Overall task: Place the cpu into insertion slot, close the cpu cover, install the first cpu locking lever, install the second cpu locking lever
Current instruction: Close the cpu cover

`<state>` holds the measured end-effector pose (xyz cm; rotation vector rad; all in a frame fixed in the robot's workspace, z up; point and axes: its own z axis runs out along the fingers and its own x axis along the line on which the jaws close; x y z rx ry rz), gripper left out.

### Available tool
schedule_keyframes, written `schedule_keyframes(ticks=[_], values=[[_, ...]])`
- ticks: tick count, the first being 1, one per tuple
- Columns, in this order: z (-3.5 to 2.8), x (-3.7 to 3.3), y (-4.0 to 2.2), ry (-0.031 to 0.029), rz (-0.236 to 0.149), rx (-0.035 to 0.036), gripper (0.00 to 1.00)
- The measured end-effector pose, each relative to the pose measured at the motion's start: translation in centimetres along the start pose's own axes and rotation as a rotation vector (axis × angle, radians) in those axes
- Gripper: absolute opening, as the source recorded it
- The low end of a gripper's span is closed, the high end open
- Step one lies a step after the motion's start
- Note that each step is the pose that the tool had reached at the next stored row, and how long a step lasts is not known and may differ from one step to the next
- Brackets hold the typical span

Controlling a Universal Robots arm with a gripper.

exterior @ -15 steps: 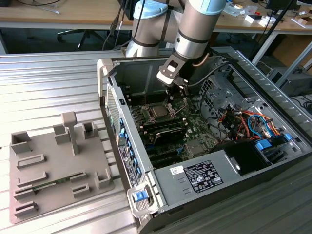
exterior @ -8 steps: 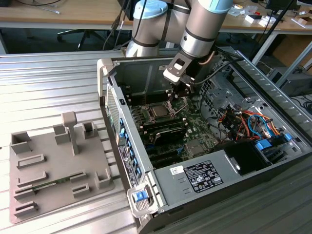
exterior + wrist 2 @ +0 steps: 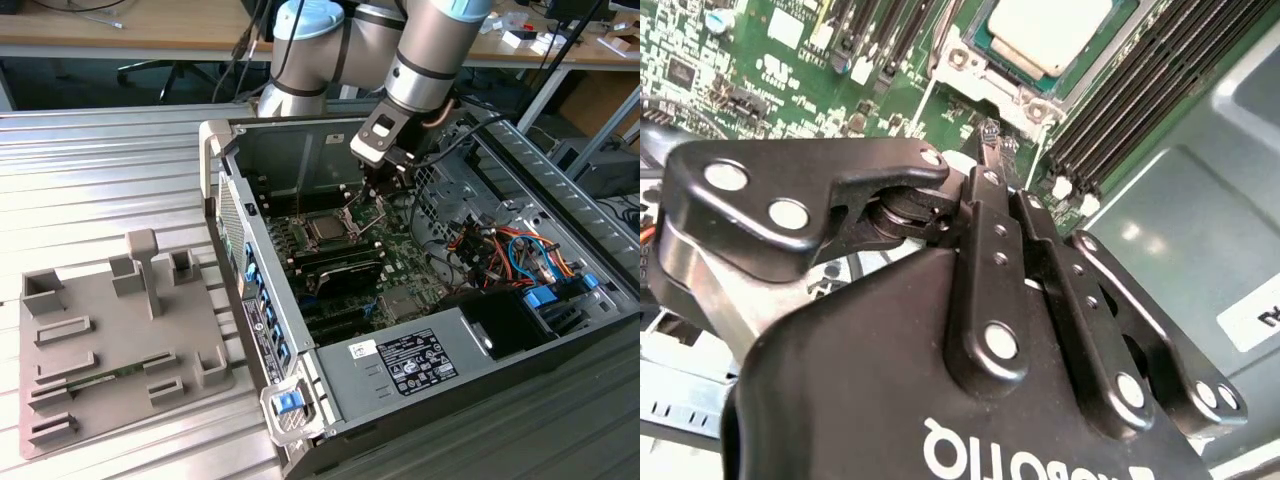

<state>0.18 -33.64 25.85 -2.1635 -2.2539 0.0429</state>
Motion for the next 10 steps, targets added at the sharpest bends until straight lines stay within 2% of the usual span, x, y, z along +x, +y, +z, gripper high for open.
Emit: schedule_keyframes(ticks=[2, 4, 7, 10], values=[[-0.35, -0.02, 0.37, 0.0008, 0.0, 0.0014, 0.11], [-0.67, -0.05, 1.0, 0.0028, 0.0, 0.0043, 0.11], [-0.75, -0.07, 1.67, 0.0036, 0.0, 0.009, 0.11], [-0.78, -0.12, 2.75, 0.004, 0.0, 0.0175, 0.11]])
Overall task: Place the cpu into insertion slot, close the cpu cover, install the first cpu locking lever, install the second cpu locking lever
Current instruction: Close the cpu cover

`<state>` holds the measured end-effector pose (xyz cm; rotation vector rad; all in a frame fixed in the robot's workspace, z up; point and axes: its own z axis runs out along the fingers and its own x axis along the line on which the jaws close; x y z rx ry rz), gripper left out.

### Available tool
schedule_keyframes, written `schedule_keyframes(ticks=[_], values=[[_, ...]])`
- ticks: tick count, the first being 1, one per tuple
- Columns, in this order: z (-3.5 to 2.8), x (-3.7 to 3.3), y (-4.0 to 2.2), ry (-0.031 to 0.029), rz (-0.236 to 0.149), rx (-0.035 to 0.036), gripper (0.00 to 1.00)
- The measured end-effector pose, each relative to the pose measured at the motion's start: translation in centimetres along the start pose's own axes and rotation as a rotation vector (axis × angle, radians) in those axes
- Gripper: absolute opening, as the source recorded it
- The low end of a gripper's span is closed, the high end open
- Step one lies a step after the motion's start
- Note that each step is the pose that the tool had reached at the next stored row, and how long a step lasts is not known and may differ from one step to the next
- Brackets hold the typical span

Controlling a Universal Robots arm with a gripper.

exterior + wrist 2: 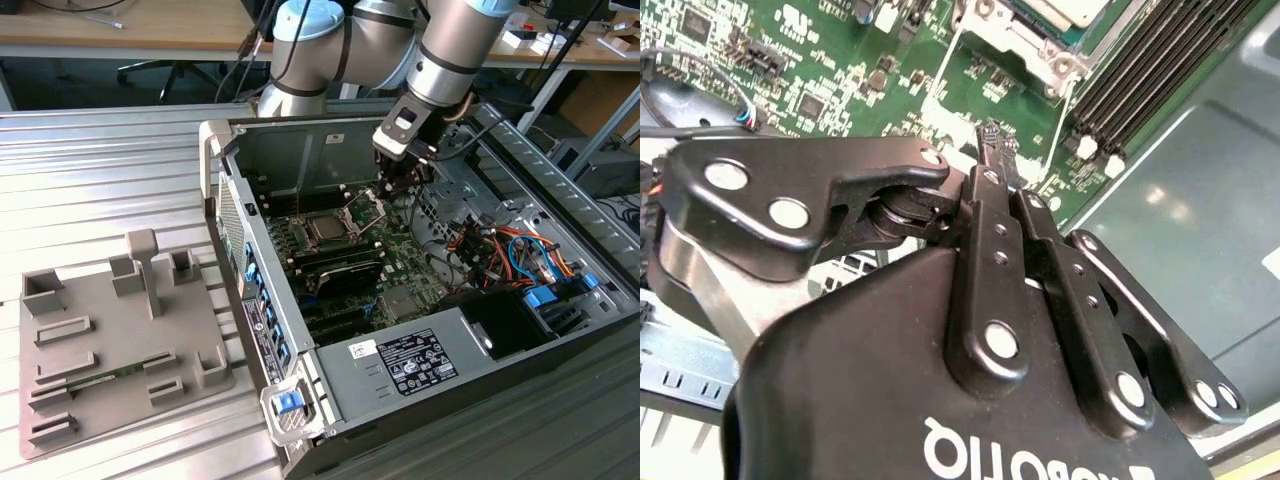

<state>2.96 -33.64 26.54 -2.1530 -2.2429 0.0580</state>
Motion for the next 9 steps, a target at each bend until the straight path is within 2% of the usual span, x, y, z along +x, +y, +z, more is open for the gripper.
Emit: schedule_keyframes(ticks=[3, 5, 6, 8, 9], values=[[-0.05, -0.04, 1.04, 0.0004, 0.0, 0.0099, 0.11], [-0.07, -0.06, 1.52, 0.0007, 0.0, 0.0151, 0.11], [-0.07, -0.07, 1.89, 0.001, 0.0, 0.02, 0.11], [-0.02, -0.09, 2.19, 0.0013, 0.0, 0.0252, 0.11], [0.09, -0.1, 2.42, 0.0015, 0.0, 0.0302, 0.11]])
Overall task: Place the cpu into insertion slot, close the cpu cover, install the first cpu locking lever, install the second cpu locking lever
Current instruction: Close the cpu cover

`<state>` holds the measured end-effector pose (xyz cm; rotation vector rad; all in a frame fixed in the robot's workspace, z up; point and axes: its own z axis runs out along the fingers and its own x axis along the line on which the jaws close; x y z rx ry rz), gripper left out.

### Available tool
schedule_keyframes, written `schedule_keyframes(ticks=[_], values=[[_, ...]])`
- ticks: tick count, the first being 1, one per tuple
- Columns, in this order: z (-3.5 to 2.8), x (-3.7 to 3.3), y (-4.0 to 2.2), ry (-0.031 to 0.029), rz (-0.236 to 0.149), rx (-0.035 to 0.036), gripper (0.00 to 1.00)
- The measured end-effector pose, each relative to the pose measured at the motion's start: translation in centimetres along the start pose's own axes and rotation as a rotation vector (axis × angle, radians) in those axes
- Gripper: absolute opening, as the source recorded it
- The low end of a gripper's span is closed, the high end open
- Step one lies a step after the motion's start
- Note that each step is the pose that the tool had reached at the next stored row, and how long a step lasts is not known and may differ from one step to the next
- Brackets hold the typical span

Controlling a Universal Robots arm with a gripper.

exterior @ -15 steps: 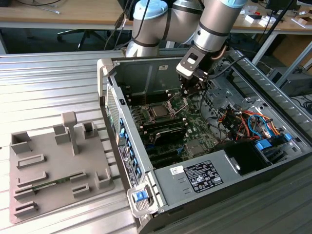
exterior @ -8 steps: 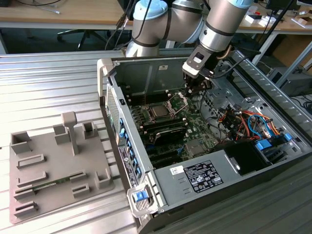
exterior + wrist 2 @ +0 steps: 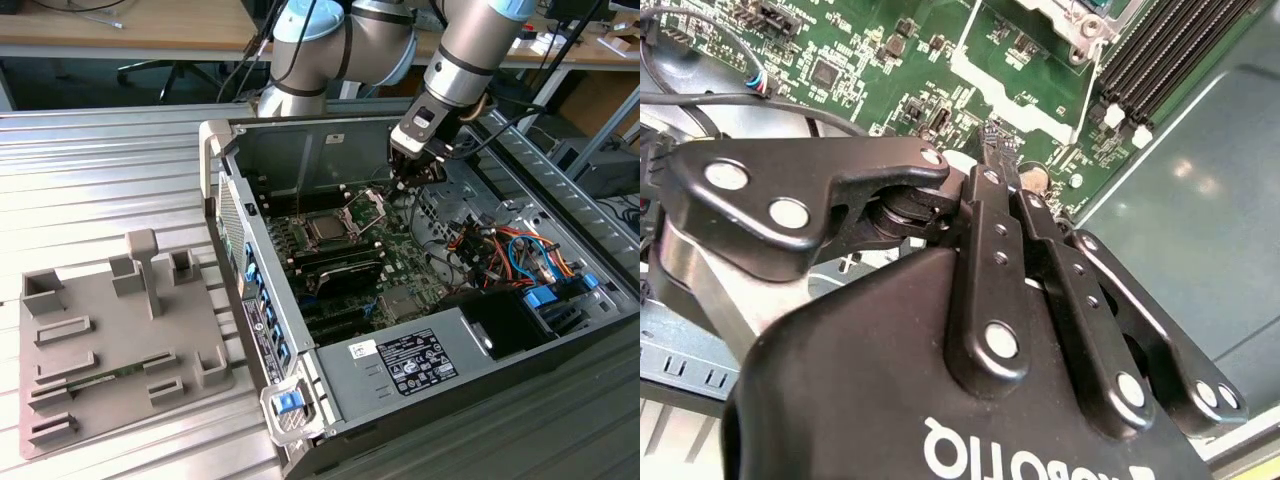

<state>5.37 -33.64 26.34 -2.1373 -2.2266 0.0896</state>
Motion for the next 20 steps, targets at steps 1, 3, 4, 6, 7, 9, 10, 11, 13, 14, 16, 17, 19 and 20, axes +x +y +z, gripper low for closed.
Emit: schedule_keyframes(ticks=[1, 3, 4, 6, 7, 9, 10, 11, 13, 14, 16, 17, 19, 20], values=[[0.09, 0.0, 0.11, 0.0001, 0.0, 0.0026, 0.11], [0.36, -0.01, 0.27, 0.0004, 0.0, 0.0083, 0.11], [0.46, -0.01, 0.27, 0.0004, 0.0, 0.0095, 0.11], [0.71, -0.01, 0.29, 0.0005, 0.0, 0.0111, 0.11], [0.83, -0.01, 0.3, 0.0005, 0.0, 0.0115, 0.11], [1.01, -0.01, 0.31, 0.0006, 0.0, 0.0116, 0.11], [1.03, 0.0, 0.25, 0.0005, 0.0, 0.0117, 0.11], [1.06, 0.0, 0.15, 0.0005, 0.0, 0.0117, 0.11], [1.11, 0.01, -0.11, 0.0006, 0.0, 0.0116, 0.11], [1.12, 0.02, -0.25, 0.0005, 0.0, 0.0117, 0.11], [1.15, 0.03, -0.58, 0.0005, 0.0, 0.0117, 0.11], [1.17, 0.04, -0.76, 0.0006, 0.0, 0.0117, 0.11], [1.22, 0.06, -1.29, 0.0007, 0.0, 0.0116, 0.11], [1.24, 0.07, -1.6, 0.0007, 0.0, 0.0115, 0.11]])
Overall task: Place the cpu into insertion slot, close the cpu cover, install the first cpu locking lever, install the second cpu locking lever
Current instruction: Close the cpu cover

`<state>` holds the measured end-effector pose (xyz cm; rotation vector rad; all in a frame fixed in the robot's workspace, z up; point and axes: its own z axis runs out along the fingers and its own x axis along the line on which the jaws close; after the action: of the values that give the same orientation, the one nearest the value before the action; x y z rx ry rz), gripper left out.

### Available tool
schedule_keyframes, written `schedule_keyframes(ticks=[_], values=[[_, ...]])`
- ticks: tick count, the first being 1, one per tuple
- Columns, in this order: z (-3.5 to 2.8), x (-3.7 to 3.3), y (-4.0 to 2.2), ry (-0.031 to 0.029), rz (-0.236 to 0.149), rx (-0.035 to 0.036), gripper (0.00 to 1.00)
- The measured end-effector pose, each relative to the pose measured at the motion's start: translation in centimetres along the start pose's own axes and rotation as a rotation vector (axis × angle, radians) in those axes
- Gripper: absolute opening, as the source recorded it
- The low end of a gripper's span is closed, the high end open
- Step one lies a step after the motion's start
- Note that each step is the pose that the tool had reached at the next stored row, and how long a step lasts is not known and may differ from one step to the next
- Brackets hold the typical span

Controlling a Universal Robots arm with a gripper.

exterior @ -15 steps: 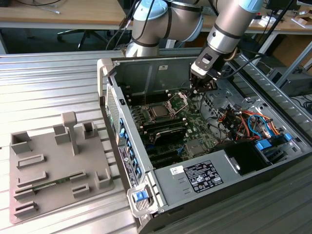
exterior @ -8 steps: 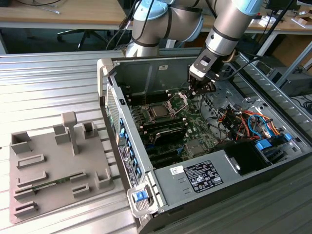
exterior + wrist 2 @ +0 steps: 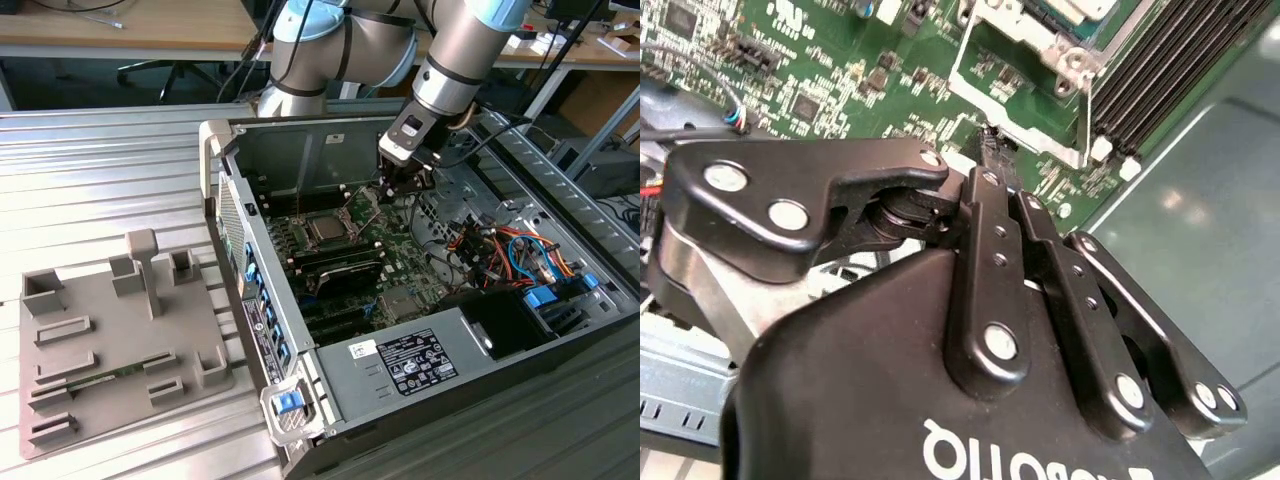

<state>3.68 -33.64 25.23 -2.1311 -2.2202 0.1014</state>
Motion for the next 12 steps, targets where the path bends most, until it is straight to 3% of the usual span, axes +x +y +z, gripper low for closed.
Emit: schedule_keyframes(ticks=[12], values=[[0.43, 0.18, -4.24, 0.0002, 0.0, -0.0059, 0.11]])
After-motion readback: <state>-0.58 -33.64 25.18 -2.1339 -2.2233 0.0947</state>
